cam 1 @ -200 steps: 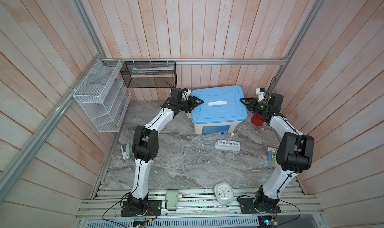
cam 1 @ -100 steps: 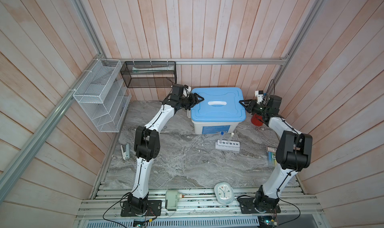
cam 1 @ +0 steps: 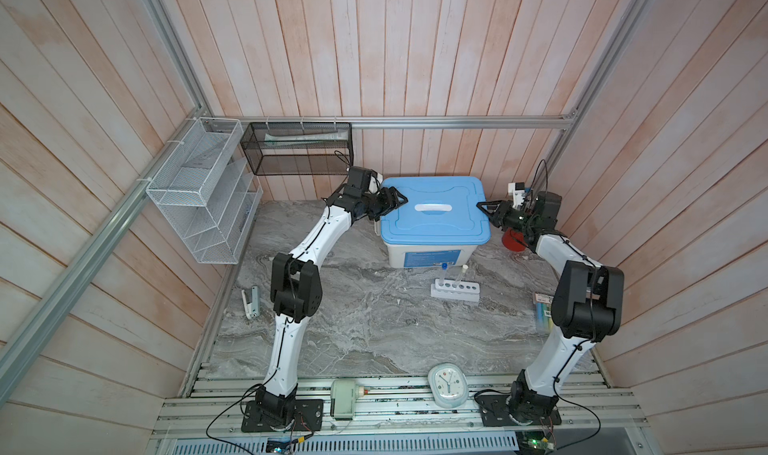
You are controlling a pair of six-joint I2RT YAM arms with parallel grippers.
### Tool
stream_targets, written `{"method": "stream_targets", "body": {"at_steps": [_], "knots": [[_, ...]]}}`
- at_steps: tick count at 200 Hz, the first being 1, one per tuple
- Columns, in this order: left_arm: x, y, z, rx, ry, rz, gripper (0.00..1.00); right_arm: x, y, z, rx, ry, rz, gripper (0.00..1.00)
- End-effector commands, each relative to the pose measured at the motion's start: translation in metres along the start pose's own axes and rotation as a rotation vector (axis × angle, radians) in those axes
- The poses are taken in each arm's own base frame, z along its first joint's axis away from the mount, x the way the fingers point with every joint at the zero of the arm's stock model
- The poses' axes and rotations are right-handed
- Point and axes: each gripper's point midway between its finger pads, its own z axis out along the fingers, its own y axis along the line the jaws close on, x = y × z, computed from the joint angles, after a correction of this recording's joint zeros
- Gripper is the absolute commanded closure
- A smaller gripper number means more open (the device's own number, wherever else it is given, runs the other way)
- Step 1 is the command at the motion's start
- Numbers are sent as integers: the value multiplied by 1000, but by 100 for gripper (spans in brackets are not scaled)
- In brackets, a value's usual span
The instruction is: Organize the chemistry lab equipment
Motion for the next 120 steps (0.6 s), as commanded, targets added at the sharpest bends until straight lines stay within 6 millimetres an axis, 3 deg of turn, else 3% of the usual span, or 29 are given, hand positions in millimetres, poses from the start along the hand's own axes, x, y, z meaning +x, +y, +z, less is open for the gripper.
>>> {"method": "stream_targets", "body": {"at_steps": [1, 120], "knots": [[-6, -6, 0, -38, -23, 60, 26, 0, -1, 3, -6, -6, -33, 76], [-2, 8, 5, -197, -34, 118, 23, 5, -9, 5, -9, -1, -16, 75]]}}
